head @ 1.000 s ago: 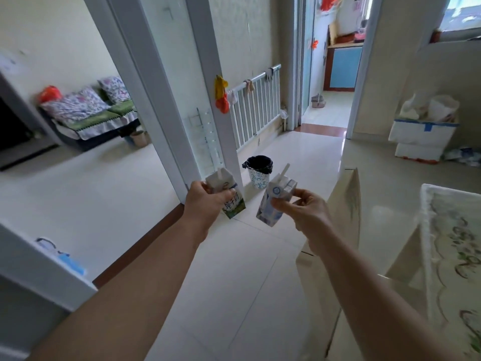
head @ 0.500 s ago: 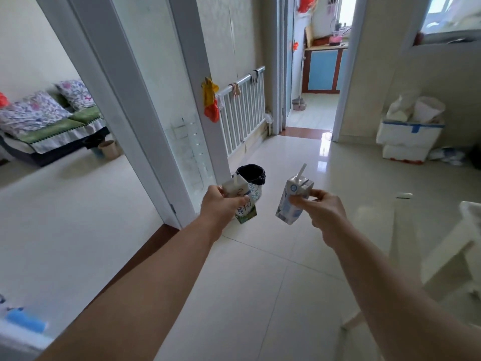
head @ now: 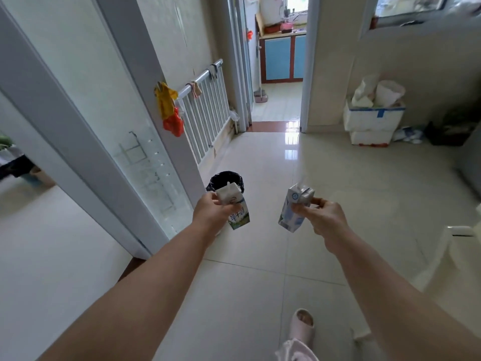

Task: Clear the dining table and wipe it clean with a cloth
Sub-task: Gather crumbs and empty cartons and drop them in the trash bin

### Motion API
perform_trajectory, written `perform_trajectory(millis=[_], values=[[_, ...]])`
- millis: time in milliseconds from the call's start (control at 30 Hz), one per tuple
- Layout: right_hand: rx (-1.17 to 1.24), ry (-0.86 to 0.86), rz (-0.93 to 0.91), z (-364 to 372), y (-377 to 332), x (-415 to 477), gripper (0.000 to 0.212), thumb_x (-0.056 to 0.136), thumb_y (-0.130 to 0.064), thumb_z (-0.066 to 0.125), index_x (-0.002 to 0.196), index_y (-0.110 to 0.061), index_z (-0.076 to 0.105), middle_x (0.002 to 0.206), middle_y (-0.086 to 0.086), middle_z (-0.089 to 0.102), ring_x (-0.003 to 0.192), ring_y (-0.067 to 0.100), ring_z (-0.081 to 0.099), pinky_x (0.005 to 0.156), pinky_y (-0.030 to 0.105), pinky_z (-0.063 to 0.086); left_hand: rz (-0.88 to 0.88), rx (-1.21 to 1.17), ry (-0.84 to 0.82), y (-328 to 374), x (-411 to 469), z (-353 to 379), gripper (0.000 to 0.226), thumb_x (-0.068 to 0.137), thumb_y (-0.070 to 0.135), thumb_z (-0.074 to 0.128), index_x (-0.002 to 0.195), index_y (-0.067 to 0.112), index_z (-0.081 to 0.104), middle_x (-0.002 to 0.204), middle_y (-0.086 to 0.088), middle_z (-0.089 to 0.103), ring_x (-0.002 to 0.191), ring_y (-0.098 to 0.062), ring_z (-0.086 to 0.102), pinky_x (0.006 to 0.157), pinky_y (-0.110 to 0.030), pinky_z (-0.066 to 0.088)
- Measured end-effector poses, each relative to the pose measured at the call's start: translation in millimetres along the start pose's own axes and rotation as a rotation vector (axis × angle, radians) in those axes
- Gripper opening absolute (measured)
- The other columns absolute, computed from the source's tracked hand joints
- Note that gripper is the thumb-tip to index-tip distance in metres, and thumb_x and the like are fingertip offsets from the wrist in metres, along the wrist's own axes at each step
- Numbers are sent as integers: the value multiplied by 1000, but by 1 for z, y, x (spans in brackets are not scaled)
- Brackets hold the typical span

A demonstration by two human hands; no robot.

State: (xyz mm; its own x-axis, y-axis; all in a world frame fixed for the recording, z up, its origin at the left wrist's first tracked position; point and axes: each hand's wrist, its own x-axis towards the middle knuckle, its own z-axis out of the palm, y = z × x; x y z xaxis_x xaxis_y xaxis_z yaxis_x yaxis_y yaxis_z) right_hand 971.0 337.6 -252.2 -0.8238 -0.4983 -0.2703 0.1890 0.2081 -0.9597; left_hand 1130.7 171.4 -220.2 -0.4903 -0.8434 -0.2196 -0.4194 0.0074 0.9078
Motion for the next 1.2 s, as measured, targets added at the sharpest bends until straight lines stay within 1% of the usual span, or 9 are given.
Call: perform_trajectory(millis=[67,167,300,433,600,733,933,1067,1200], values=[[11,-7,-7,8,-10,38,39,72,-20,81,108,-12,66,60,-4,48,43,4,37,46,20,26,10,6,10,9,37,10,46,73,13,83,108,11,53,108,-8,66,98,-24,63,85,-37,51],[25,-29,-30,18,-26,95,36,72,-17,80,105,-12,67,54,-7,42,36,2,34,45,20,25,31,36,63,25,91,24,46,71,17,84,105,15,54,106,-7,66,100,-25,63,93,-42,51],[-13,-78,-34,26,-58,177,34,72,-17,80,103,-14,66,50,-8,38,29,1,35,45,20,25,-1,15,149,49,168,47,44,72,16,83,105,17,54,104,-7,66,98,-25,63,87,-38,51],[-72,-107,-66,33,-83,240,38,70,-20,82,104,-16,66,53,-7,44,39,1,37,46,20,27,-48,-28,214,57,215,60,50,74,15,82,115,14,53,106,-7,66,98,-25,63,83,-35,48],[-93,-159,-58,49,-98,301,38,71,-19,81,104,-16,63,56,-5,46,44,5,39,46,20,28,-133,-59,243,55,263,69,48,74,12,82,111,14,52,107,-8,65,95,-24,62,80,-32,46],[-124,-185,-47,65,-100,342,40,71,-17,81,107,-15,64,57,-4,46,46,7,39,46,20,28,-168,-82,273,53,309,70,49,74,10,81,115,9,53,109,-10,65,94,-25,61,76,-30,43],[-172,-189,-26,101,-108,417,41,70,-17,81,107,-14,65,59,-5,46,47,6,39,45,19,27,-215,-73,298,37,391,72,51,73,15,83,114,12,54,109,-8,65,95,-25,61,76,-31,43],[-217,-185,-27,140,-120,479,41,69,-19,82,106,-15,65,62,-4,48,49,7,41,46,20,30,-251,-76,307,31,463,67,56,72,14,83,120,13,53,112,-8,64,100,-26,60,82,-32,44],[-256,-185,18,184,-130,539,39,71,-19,81,106,-17,65,59,-5,45,48,7,39,47,21,29,-308,-72,309,31,538,52,53,73,15,82,117,15,53,110,-4,60,99,-25,56,88,-35,45]])
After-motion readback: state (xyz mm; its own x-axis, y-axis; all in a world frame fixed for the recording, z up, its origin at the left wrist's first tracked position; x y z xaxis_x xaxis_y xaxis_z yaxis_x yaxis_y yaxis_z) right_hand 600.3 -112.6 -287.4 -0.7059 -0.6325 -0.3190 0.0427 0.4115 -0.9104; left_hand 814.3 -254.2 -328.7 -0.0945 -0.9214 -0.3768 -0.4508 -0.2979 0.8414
